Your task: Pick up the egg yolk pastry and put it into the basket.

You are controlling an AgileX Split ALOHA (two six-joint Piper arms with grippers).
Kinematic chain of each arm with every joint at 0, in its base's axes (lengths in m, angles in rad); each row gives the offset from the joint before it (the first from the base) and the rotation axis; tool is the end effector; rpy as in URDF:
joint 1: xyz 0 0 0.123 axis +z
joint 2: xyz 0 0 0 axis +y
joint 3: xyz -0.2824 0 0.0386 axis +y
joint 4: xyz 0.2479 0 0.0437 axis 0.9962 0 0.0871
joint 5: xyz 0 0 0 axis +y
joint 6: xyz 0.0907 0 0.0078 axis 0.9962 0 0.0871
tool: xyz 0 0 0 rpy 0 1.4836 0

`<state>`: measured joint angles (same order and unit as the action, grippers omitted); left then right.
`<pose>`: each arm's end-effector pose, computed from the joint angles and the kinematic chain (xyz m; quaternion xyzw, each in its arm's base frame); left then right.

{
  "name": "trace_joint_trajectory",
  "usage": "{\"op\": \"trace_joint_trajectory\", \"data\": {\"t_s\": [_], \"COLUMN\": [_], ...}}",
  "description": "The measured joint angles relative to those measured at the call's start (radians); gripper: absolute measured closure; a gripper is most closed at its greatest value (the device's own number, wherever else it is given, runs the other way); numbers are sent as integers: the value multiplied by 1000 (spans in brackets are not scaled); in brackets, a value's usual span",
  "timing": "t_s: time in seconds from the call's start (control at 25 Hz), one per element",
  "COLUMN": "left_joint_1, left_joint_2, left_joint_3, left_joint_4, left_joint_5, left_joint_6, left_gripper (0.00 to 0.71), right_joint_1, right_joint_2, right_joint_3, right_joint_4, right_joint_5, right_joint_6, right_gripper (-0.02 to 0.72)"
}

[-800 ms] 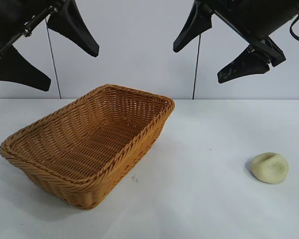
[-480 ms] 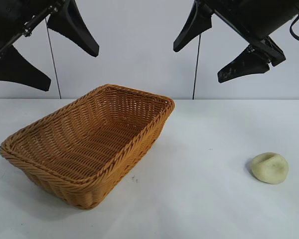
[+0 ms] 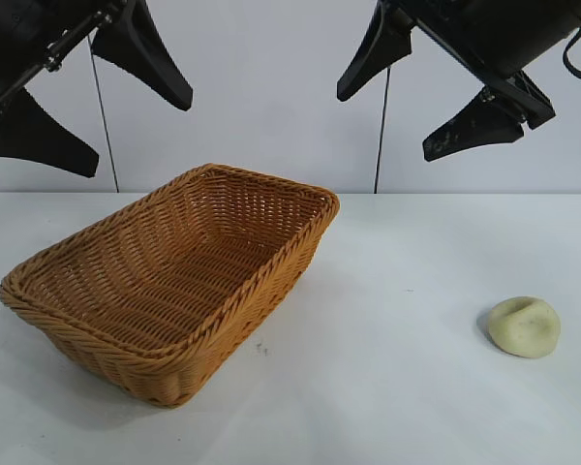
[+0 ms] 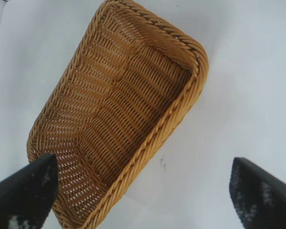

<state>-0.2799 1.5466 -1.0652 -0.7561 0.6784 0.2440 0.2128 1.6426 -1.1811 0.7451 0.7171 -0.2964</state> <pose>0.2977 -0.1264 0.2646 0.0194 0.9273 -0.2994 0.2238 0.3314 0.1132 0.2646 -0.0249 0.9284 0.2880 0.2334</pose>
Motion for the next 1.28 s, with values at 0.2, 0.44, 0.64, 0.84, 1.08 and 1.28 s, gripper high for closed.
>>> {"op": "trace_joint_trajectory", "data": {"t_s": [0.2, 0.44, 0.64, 0.84, 1.08, 1.28], "left_joint_1": [0, 7, 59, 53, -64, -125], "left_joint_2": [0, -2, -46, -137, -257, -255], "left_joint_3": [0, 0, 0, 0, 83, 189], "left_joint_4": [0, 2, 66, 231, 448, 602], "left_joint_5": [-1, -3, 16, 95, 108, 51], "left_joint_6": [0, -1, -88, -319, -746, -1118], "left_gripper": [14, 14, 14, 14, 14, 14], "right_joint_1": [0, 0, 0, 0, 0, 0], "right_joint_2": [0, 0, 0, 0, 0, 0], "right_joint_3": [0, 0, 0, 0, 0, 0], "right_joint_4": [0, 0, 0, 0, 0, 0], "right_joint_5": [0, 0, 0, 0, 0, 0], "right_joint_6": [0, 0, 0, 0, 0, 0], "right_gripper": [8, 8, 8, 8, 8, 8]}}
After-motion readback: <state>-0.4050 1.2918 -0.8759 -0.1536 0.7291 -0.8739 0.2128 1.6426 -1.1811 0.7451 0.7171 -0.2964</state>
